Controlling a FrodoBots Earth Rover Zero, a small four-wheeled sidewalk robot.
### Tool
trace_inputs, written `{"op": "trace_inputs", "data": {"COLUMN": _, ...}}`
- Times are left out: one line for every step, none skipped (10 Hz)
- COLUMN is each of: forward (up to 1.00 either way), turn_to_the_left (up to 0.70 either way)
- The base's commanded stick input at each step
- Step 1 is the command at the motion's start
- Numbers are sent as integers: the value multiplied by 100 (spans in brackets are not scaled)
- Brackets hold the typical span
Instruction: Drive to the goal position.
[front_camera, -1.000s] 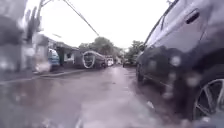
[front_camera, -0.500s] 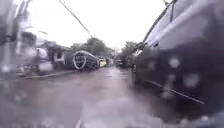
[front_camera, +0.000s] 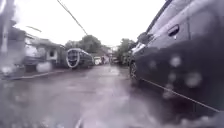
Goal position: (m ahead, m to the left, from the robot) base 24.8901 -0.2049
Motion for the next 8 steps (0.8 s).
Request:
{"op": "trace_inputs", "data": {"forward": 100, "turn_to_the_left": 0}}
{"op": "trace_inputs", "data": {"forward": 100, "turn_to_the_left": 0}}
{"op": "trace_inputs", "data": {"forward": 100, "turn_to_the_left": 0}}
{"op": "trace_inputs", "data": {"forward": 100, "turn_to_the_left": 0}}
{"op": "trace_inputs", "data": {"forward": 100, "turn_to_the_left": 0}}
{"op": "trace_inputs", "data": {"forward": 100, "turn_to_the_left": 0}}
{"op": "trace_inputs", "data": {"forward": 100, "turn_to_the_left": 0}}
{"op": "trace_inputs", "data": {"forward": 100, "turn_to_the_left": 0}}
